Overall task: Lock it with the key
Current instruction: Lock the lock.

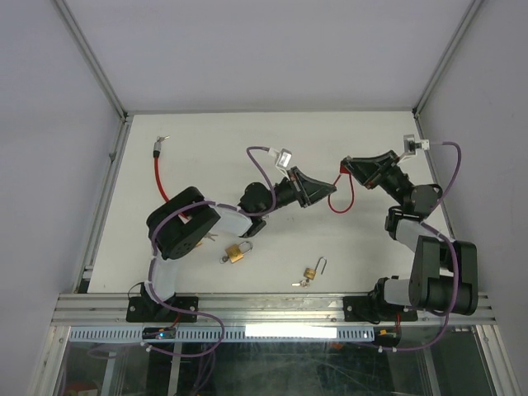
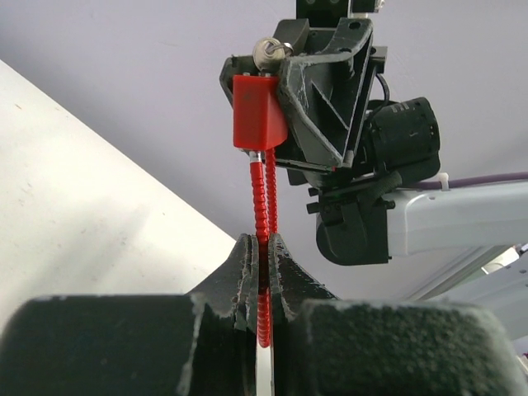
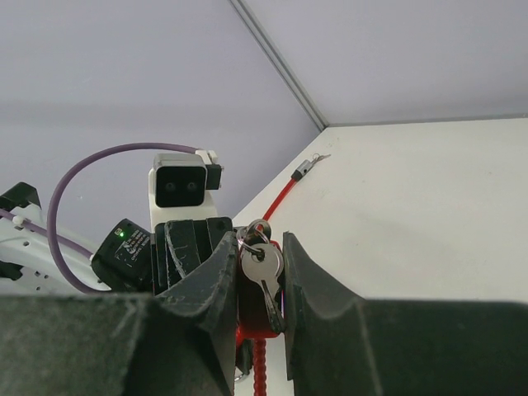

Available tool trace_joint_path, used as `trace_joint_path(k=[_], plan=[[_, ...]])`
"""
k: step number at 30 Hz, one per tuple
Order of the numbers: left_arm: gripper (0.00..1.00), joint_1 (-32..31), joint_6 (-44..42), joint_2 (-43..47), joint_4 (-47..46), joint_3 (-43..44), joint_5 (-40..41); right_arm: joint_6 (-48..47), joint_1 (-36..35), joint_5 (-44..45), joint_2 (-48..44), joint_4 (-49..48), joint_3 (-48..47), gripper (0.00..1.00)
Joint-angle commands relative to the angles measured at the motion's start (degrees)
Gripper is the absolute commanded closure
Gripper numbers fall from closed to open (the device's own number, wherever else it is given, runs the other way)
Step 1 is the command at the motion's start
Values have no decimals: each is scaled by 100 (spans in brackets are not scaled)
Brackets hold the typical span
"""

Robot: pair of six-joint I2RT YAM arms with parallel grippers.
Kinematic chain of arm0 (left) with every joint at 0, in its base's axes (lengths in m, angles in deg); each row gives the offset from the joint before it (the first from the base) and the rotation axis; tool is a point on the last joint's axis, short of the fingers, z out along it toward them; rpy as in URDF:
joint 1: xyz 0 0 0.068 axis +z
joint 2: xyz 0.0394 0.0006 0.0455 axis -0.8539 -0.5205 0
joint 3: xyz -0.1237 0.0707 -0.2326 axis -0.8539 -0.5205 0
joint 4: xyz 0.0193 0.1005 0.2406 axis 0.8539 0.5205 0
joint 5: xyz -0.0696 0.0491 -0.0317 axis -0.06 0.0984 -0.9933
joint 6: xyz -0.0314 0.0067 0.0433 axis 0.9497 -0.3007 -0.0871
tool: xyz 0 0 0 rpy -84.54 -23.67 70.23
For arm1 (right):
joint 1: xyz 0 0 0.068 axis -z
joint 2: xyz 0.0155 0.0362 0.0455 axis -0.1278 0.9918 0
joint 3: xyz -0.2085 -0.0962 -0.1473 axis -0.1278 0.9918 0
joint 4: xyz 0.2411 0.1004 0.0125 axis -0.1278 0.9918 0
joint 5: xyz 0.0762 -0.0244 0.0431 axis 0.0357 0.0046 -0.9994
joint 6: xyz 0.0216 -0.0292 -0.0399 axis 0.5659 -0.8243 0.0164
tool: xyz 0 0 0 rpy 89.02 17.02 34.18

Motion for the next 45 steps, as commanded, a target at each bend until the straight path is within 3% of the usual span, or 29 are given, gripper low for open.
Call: trace_joint_path(k=[1, 17, 25, 33, 41, 45], plan=[[100, -195, 140, -64, -730, 169, 103, 71, 29, -404, 60, -197, 81, 100], [100, -366, 883, -630, -754, 575, 512, -184, -52, -431, 42, -114, 137, 100], [100, -344, 828, -755, -399, 929, 541, -303, -92, -443, 28, 40, 133, 100], [100, -375, 478, -657, -621, 812, 679, -439, -115, -430, 28, 204, 127, 100], [100, -212, 525, -749, -626, 1239, 824, -687, -244, -434, -25, 452, 140, 100], [100, -179, 391, -760, -1085, 1268, 973, -748, -251, -434, -32, 481, 137, 100]])
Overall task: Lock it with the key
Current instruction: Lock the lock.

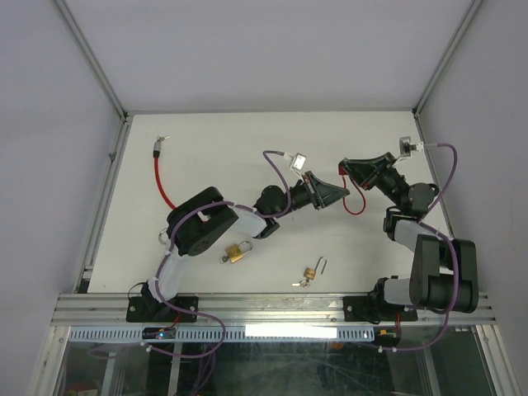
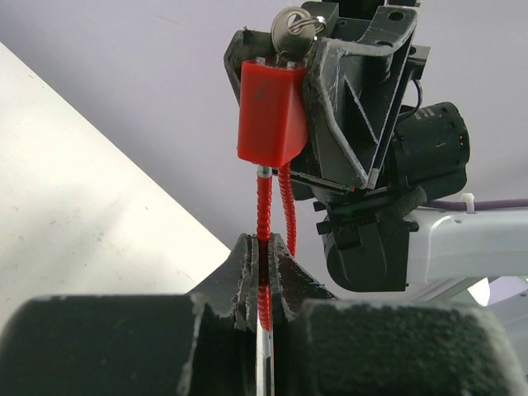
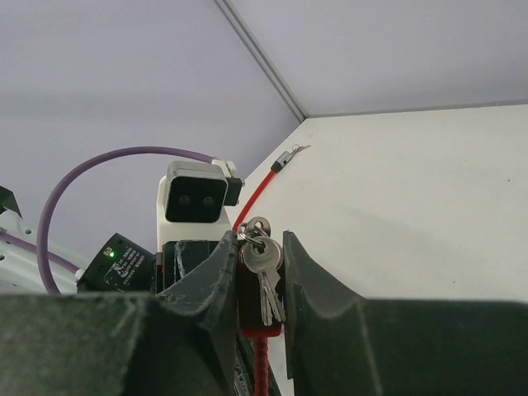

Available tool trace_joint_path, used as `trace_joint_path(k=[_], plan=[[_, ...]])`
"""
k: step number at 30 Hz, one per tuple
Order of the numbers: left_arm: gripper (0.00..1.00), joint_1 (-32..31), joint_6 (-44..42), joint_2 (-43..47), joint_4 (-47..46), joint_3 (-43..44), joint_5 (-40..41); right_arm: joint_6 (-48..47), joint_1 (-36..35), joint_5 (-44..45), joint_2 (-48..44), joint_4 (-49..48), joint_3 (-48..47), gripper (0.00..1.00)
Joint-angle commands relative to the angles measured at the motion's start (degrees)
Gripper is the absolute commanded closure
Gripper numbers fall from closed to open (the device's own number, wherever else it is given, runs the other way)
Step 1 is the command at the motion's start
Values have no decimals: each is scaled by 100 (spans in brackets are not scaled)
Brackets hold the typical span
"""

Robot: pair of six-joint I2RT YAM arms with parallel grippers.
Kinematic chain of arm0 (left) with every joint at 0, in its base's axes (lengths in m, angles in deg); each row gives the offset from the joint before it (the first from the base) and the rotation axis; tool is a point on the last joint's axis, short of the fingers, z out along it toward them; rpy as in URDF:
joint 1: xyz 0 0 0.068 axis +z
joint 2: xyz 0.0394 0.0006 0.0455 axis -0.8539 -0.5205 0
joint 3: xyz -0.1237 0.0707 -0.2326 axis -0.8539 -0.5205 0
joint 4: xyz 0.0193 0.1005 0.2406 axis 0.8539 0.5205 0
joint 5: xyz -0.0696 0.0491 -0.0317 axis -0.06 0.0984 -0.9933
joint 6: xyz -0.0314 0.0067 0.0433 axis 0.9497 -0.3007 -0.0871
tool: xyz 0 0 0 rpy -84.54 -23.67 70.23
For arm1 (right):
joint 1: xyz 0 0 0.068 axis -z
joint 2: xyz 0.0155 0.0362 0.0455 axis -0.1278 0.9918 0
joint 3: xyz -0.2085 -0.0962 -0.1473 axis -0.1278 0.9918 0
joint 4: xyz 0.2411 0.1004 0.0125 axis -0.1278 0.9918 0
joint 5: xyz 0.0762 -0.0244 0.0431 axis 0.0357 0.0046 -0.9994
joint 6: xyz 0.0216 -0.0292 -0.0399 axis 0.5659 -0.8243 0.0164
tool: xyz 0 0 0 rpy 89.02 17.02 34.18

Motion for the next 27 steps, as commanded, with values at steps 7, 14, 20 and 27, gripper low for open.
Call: trace_joint_path(k=[7, 14, 20, 27], plan=[[100, 311, -580, 476, -1875, -120, 1086, -199, -156, -513, -186, 134, 10, 100], [100, 466, -686, 450, -2240, 35, 983, -265, -163, -508, -165, 188, 10, 100], [100, 314, -655, 425, -2229, 351, 650, -357, -170, -497, -182, 282, -1, 100], [100, 150, -143, 635, -2244, 317, 1002, -623, -167, -432, -275, 381, 26, 100]])
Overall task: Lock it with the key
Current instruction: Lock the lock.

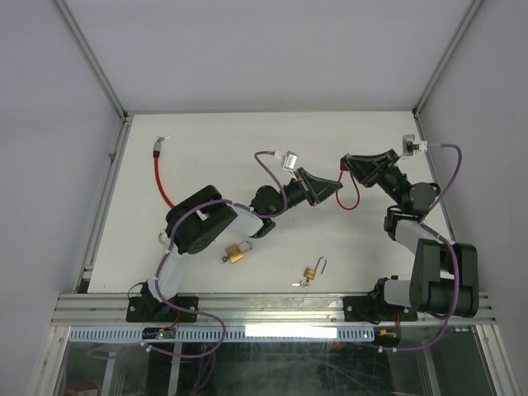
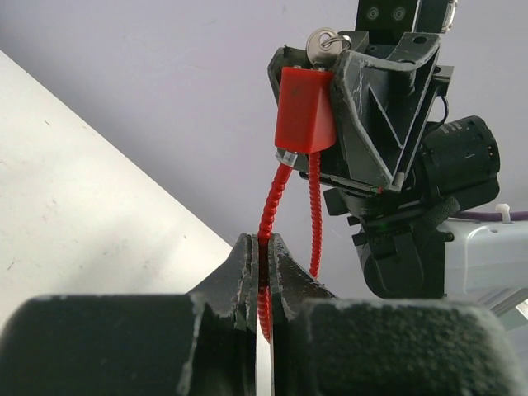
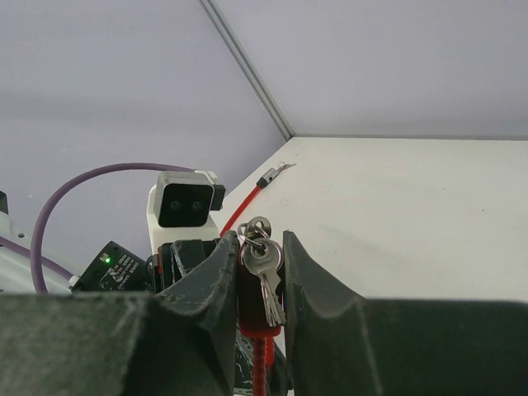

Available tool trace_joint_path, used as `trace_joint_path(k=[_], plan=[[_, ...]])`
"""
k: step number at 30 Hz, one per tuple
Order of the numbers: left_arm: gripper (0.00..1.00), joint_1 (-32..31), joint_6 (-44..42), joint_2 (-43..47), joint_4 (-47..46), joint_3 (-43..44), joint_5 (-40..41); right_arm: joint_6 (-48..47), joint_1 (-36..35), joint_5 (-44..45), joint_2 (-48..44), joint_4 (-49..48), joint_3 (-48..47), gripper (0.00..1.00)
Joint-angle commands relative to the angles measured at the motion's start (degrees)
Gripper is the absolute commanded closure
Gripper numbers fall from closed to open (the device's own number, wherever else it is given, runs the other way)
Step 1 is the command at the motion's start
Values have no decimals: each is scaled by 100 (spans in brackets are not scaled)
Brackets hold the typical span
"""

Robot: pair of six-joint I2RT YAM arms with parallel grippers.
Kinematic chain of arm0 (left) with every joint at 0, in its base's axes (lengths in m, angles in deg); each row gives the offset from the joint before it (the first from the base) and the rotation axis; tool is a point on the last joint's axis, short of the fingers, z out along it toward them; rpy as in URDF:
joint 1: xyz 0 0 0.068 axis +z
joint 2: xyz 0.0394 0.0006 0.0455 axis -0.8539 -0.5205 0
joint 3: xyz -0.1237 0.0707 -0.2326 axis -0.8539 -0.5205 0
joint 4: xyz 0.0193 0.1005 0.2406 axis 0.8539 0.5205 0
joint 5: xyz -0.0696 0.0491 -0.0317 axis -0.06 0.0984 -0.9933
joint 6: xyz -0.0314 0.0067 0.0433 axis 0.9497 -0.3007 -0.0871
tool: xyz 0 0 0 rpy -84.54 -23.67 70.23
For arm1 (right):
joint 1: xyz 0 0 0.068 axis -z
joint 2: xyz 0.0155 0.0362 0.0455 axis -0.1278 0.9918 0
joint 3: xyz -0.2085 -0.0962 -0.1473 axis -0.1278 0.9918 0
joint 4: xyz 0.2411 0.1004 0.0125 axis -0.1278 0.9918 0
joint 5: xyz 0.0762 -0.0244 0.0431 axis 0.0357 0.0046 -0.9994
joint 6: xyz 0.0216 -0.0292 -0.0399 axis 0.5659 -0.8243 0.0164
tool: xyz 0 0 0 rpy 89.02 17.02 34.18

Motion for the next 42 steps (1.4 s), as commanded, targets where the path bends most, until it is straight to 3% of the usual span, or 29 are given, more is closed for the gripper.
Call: trace_joint_path(k=[1, 5, 14, 20, 30, 42], plan=[[100, -41, 629, 627, -1802, 551, 821, -348, -143, -657, -120, 317, 123, 100], [100, -109, 985, 518, -1802, 882, 901, -401, -145, -651, -75, 52, 194, 100], [100, -110, 886, 659, -1836, 1020, 1182, -390, -153, -713, -83, -132, 229, 100], [100, 100, 937, 715, -1709, 372, 1516, -354, -149, -731, -197, -176, 212, 100], [100, -19, 1008, 655, -1099, -33, 429, -207, 70, -565, -367, 102, 165, 100], [100, -210, 1684, 565, -1202, 165, 549, -414, 36, -443, -299, 167, 261, 100]])
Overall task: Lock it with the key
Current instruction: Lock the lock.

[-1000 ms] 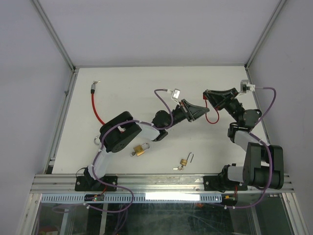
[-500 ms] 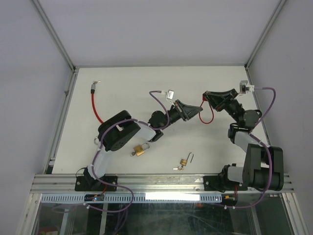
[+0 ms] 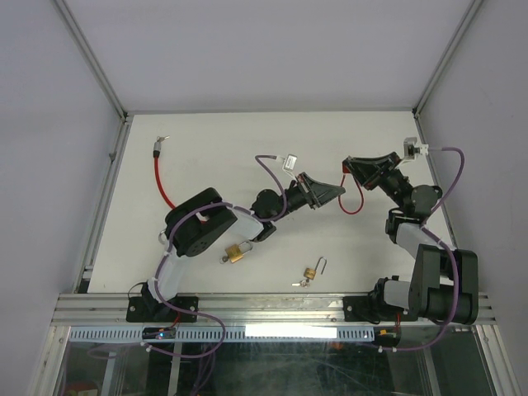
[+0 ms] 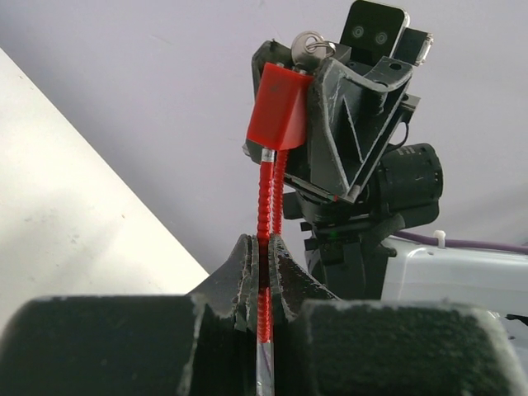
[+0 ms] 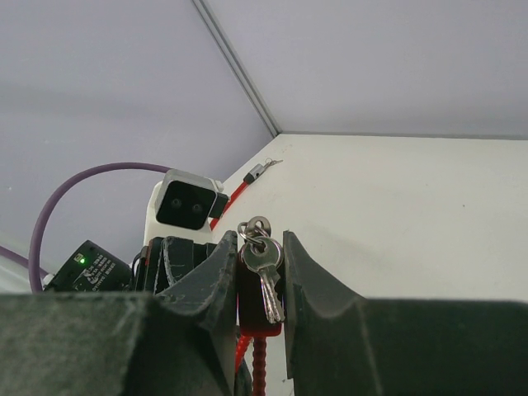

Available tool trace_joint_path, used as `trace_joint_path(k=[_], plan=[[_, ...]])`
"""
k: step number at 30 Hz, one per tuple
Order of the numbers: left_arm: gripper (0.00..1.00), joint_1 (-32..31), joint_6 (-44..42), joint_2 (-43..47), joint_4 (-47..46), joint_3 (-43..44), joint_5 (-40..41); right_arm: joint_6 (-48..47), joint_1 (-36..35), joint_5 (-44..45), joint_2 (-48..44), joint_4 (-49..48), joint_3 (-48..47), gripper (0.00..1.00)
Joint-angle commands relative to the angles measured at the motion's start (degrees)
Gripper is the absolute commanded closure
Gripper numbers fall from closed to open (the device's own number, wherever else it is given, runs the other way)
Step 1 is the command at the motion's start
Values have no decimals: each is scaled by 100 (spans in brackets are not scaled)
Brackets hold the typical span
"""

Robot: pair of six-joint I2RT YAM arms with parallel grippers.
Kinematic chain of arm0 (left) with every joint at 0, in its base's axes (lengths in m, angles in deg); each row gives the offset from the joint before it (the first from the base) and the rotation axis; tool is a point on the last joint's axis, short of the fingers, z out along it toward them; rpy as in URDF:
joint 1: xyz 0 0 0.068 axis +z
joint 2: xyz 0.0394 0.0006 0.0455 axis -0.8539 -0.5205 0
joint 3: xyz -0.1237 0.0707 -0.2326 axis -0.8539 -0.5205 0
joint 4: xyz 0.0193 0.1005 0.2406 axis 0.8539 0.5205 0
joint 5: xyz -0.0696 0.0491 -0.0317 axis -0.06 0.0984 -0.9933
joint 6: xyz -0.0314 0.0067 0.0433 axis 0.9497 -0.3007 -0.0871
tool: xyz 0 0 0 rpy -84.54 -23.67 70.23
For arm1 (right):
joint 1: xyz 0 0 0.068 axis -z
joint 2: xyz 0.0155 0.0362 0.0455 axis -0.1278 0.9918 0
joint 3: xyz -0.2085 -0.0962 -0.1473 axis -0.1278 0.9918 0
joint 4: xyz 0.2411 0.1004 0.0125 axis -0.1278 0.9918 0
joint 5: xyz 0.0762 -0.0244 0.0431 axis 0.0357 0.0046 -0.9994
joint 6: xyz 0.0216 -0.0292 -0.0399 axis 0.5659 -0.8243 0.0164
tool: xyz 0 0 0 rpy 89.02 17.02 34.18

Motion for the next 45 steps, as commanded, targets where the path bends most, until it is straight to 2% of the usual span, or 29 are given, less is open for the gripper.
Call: trace_joint_path(k=[1, 6, 9, 16, 20, 32, 33, 36, 42, 44, 45], plan=[[100, -54, 505, 420, -1202, 422, 401, -91, -86, -378, -37, -66, 165, 100], [100, -158, 667, 275, -1268, 810, 597, -93, -110, -401, 47, -191, 188, 100], [100, -125, 573, 277, -1225, 737, 862, -73, -118, -431, 15, -230, 189, 100], [98, 13, 1044, -21, -1249, 608, 945, -57, -124, -481, -75, -260, 188, 100], [93, 129, 1156, -193, -1218, 837, 694, -40, -150, -523, -36, -264, 175, 100], [87, 443, 1134, -179, -1119, 1065, 125, -59, -222, -577, -13, -258, 151, 100], [87, 461, 1098, -170, -1126, 1081, 62, -58, -229, -579, -7, -254, 151, 100], [100, 503, 1030, -175, -1119, 1185, -217, -56, -230, -583, -5, -252, 144, 100], [100, 513, 903, -123, -1010, 1165, -523, -55, -218, -580, -60, -243, 118, 100], [91, 515, 911, -123, -1032, 1100, -557, -61, -215, -580, -81, -239, 112, 100], [90, 516, 903, -123, -1064, 1065, -589, -63, -206, -584, -95, -229, 107, 100]])
